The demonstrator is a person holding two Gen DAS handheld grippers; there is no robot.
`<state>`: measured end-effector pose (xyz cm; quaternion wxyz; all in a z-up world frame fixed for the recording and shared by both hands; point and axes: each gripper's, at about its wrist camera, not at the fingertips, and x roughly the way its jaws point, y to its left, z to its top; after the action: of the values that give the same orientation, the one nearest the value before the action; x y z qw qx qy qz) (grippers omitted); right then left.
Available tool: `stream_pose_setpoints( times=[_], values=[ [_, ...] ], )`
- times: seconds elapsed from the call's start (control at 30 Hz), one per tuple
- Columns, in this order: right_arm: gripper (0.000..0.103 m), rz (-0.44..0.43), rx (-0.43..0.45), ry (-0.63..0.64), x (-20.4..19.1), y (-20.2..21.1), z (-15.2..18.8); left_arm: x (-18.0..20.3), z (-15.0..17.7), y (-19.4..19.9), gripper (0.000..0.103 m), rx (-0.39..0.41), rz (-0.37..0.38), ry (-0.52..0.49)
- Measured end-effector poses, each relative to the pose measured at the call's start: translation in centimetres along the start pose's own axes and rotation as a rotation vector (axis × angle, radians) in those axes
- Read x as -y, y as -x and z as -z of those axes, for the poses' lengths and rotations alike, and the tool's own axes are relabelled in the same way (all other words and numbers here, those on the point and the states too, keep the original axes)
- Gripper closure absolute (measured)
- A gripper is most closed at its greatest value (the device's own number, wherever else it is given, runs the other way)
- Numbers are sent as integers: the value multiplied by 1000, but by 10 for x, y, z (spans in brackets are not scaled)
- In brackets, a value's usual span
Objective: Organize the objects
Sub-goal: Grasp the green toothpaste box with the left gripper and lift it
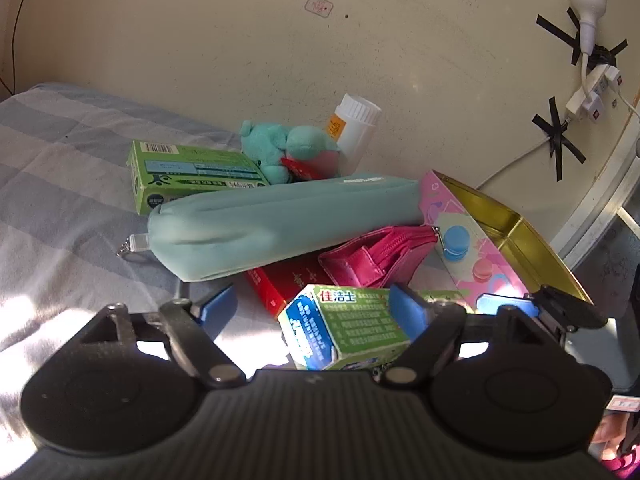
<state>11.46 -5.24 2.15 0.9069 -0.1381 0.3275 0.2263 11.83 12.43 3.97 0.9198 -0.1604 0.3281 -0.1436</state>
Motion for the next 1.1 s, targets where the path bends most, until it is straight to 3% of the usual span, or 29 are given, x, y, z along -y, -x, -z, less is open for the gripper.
stream_pose_setpoints(
  times=[0.07,0.17,0.2,0.3,0.33,0.43,0.47,0.57,0.63,0.67,0.73,0.8,0.93,1.1],
  values=[
    [0,40,-21,91,0,-17,-3,-3,0,-5,45,-22,37,8],
    [0,-25,-31,147,7,-28,-12,-6,-1,0,62,14,20,4],
    [0,-37,-43,168,8,-29,-15,-9,-2,3,74,20,15,11],
    [0,-75,-83,214,11,-32,-23,-18,-8,4,92,14,-86,9],
    [0,-85,-95,216,12,-33,-26,-23,-7,1,92,-8,-101,15],
    [0,-94,-106,218,14,-35,-30,-35,-1,-2,92,-81,-28,73],
    [0,-92,-103,214,14,-35,-30,-35,2,2,93,-70,-17,72],
    [0,-97,-71,217,16,-34,-29,-34,4,17,84,-27,-35,57],
    [0,-117,-69,194,18,-38,-31,-38,3,26,60,-13,-27,103],
    [0,-101,-61,174,18,-39,-33,-40,3,31,55,12,-18,125],
    [0,-81,-62,157,11,-41,-36,-42,4,44,34,83,11,171],
    [6,-57,-38,153,4,-41,-38,-42,5,53,30,131,24,196],
    [46,70,71,318,-39,-31,-36,-31,4,49,29,105,35,164],
    [51,121,120,470,-91,-7,-8,-30,15,56,27,90,75,154]
  ],
)
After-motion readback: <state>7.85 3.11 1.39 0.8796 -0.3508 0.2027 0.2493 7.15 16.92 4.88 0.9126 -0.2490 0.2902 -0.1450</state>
